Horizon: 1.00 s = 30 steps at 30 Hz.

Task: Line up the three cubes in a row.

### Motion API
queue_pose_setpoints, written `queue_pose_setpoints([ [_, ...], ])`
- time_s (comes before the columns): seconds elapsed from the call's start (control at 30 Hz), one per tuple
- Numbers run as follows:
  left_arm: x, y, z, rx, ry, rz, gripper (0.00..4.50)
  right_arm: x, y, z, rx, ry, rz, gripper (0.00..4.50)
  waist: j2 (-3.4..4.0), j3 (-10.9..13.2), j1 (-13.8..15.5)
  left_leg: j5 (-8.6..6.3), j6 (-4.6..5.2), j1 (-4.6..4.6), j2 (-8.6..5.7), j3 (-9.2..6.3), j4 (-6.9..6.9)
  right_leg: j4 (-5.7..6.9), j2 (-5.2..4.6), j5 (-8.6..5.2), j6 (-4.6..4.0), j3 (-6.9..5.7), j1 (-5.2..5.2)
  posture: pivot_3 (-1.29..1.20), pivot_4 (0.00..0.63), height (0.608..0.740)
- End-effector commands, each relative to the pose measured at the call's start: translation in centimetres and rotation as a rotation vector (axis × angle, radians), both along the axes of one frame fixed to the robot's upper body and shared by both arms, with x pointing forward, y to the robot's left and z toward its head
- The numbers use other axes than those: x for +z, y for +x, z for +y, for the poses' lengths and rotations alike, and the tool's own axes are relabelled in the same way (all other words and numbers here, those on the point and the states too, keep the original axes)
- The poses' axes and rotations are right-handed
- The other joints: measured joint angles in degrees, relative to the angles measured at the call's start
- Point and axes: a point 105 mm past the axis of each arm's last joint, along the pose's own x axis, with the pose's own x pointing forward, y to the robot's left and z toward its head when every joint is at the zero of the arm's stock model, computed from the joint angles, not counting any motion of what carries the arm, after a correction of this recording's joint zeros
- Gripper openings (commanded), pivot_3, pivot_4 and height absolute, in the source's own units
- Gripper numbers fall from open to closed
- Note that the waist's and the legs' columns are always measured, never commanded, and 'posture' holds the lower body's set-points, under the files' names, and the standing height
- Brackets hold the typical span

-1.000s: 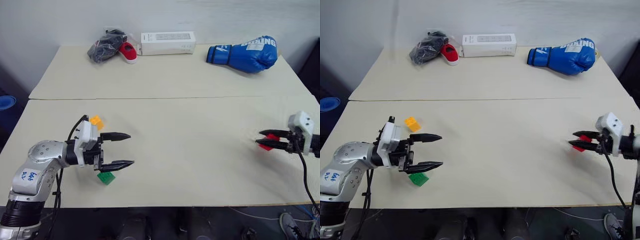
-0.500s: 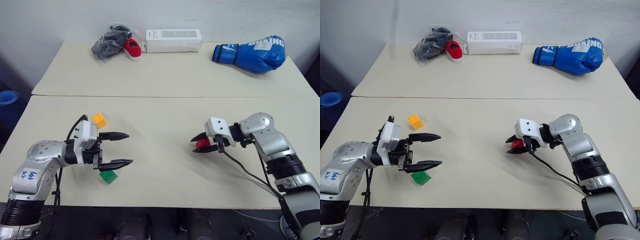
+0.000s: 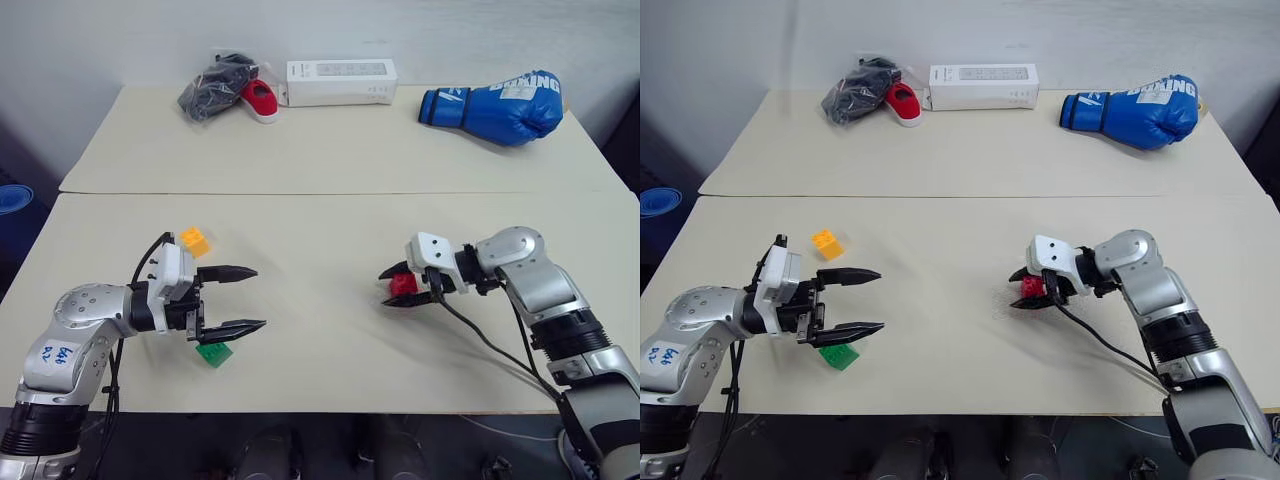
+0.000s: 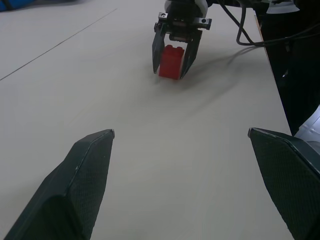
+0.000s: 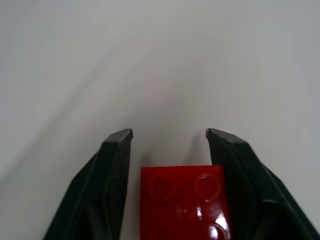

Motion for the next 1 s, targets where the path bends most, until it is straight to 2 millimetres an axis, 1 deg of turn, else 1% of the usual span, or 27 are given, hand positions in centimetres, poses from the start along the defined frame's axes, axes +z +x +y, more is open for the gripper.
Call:
queue_pose_setpoints([
  [0.03, 1.0, -0.3, 0.5, 0.011, 0.008, -0.057, 4.5, 2.8, -0.6, 0.3, 0.042, 0.071, -0.063, 3.72, 0.0, 0.0, 0.01, 0.0, 0.0, 0.0, 0.0, 0.0, 0.0, 0.0, 0.0, 0.0, 0.0, 0.0, 0.0, 0.0, 0.15, 0.74],
  [0.1, 1.1, -0.3, 1.1, 0.039, 0.006, -0.057, 4.5, 4.1, -1.3, 0.0, 0.06, 0.125, -0.075, 4.36, 0.0, 0.0, 0.02, 0.0, 0.0, -0.01, 0.0, 0.0, 0.0, -0.01, 0.0, 0.0, 0.0, 0.0, 0.0, 0.0, 0.15, 0.74],
  [0.13, 1.2, -0.3, 1.5, 0.058, 0.002, -0.057, 4.5, 4.5, -1.8, -0.2, 0.076, 0.144, -0.072, 4.47, 0.0, 0.0, 0.04, 0.0, 0.0, -0.01, 0.0, -0.01, 0.0, -0.02, 0.0, 0.0, 0.0, 0.0, 0.0, 0.0, 0.15, 0.74],
  [0.23, 1.2, -0.3, 3.5, 0.154, -0.018, -0.051, 4.5, 5.6, -2.9, -1.6, 0.084, 0.264, -0.09, 4.47, -0.02, 0.0, 0.2, -0.01, 0.01, -0.02, 0.0, -0.08, -0.01, -0.09, -0.01, 0.0, 0.0, -0.07, 0.04, 0.0, 0.15, 0.74],
  [0.3, 0.8, -0.5, 7.1, 0.31, -0.034, -0.033, 4.5, 5.9, -3.3, -3.7, 0.02, 0.389, -0.18, 4.47, -0.06, -0.01, 0.2, -0.01, 0.02, -0.02, 0.01, -0.17, 0.0, -0.15, -0.02, 0.0, 0.0, -0.16, 0.12, 0.0, 0.15, 0.74],
  [0.37, 0.4, -0.8, 9.5, 0.416, -0.047, -0.022, 4.5, 5.9, -3.7, -4.9, -0.04, 0.468, -0.207, 4.47, -0.06, -0.01, 0.18, -0.03, 0.02, 0.02, 0.02, -0.23, -0.01, -0.21, -0.02, 0.0, 0.0, -0.23, 0.22, 0.0, 0.15, 0.74],
  [0.43, -0.5, -1.4, 13.1, 0.575, -0.062, -0.003, 4.5, 5.6, -5.1, -5.8, -0.064, 0.587, -0.228, 4.47, -0.06, 0.0, 0.17, -0.04, 0.02, 0.06, 0.02, -0.26, -0.01, -0.2, -0.02, 0.0, 0.0, -0.25, 0.27, 0.0, 0.15, 0.74],
  [0.47, -1.0, -2.0, 14.9, 0.654, -0.063, 0.008, 4.5, 4.9, -5.7, -6.1, -0.093, 0.608, -0.23, 4.47, -0.07, -0.01, 0.18, -0.04, 0.02, 0.09, 0.02, -0.3, -0.02, -0.22, -0.03, 0.0, 0.0, -0.27, 0.31, 0.0, 0.15, 0.74],
  [0.5, -1.4, -2.4, 16.0, 0.7, -0.062, 0.015, 4.5, 4.5, -6.1, -6.3, -0.111, 0.615, -0.231, 4.47, -0.07, -0.01, 0.08, -0.06, -0.02, 0.19, 0.06, -0.37, -0.06, -0.25, -0.03, -0.01, -0.02, -0.32, 0.42, 0.0, 0.15, 0.74],
  [0.57, -2.6, -3.8, 18.2, 0.795, -0.067, 0.062, 4.5, 3.7, -6.7, -6.6, -0.166, 0.65, -0.242, 4.47, -0.07, -0.01, -0.03, -0.11, -0.05, 0.33, 0.09, -0.35, -0.18, -0.32, -0.01, -0.02, -0.04, -0.31, 0.53, 0.0, 0.15, 0.74],
  [0.63, -3.5, -5.0, 19.5, 0.845, -0.066, 0.102, 4.5, 3.2, -7.2, -6.8, -0.2, 0.669, -0.254, 4.47, -0.07, -0.01, -0.1, -0.16, -0.04, 0.36, 0.09, -0.32, -0.2, -0.32, -0.03, -0.02, -0.04, -0.26, 0.53, 0.0, 0.15, 0.74],
  [0.7, -3.8, -5.7, 19.4, 0.833, -0.048, 0.127, 4.5, 2.7, -8.1, -6.7, -0.185, 0.688, -0.205, 4.47, -0.07, -0.01, 0.02, -0.2, -0.03, 0.35, 0.08, -0.33, -0.2, -0.39, -0.08, -0.02, -0.04, -0.25, 0.51, 0.0, 0.15, 0.74],
  [0.83, -3.0, -5.3, 17.4, 0.707, -0.016, 0.112, 4.5, 2.1, -9.6, -6.0, -0.12, 0.688, -0.164, 4.47, -0.13, -0.04, 0.9, -0.34, -0.23, 0.35, 0.08, -0.46, -0.2, -0.56, -0.14, -0.04, -0.07, -0.27, 0.52, 0.0, 0.15, 0.74],
  [0.9, -3.1, -5.4, 15.6, 0.59, 0.047, 0.118, 4.5, 2.2, -10.2, -5.3, -0.067, 0.682, -0.177, 4.47, -0.13, -0.04, 1.08, -0.41, -0.34, 0.35, 0.08, -0.46, -0.2, -0.57, -0.15, -0.04, -0.08, -0.26, 0.51, 0.0, 0.15, 0.74],
  [0.97, -3.7, -5.8, 13.7, 0.448, 0.155, 0.13, 4.5, 2.2, -10.7, -4.7, -0.019, 0.673, -0.184, 4.47, -0.12, -0.04, 1.05, -0.41, -0.37, 0.36, 0.07, -0.44, -0.2, -0.55, -0.16, -0.04, -0.09, -0.26, 0.51, 0.0, 0.15, 0.74],
  [1.0, -3.6, -5.7, 12.8, 0.403, 0.159, 0.125, 4.5, 2.2, -10.8, -4.5, -0.011, 0.67, -0.182, 4.47, -0.1, -0.04, 0.96, -0.42, -0.38, 0.36, 0.07, -0.44, -0.21, -0.55, -0.15, -0.05, -0.1, -0.26, 0.5, 0.0, 0.15, 0.74],
])
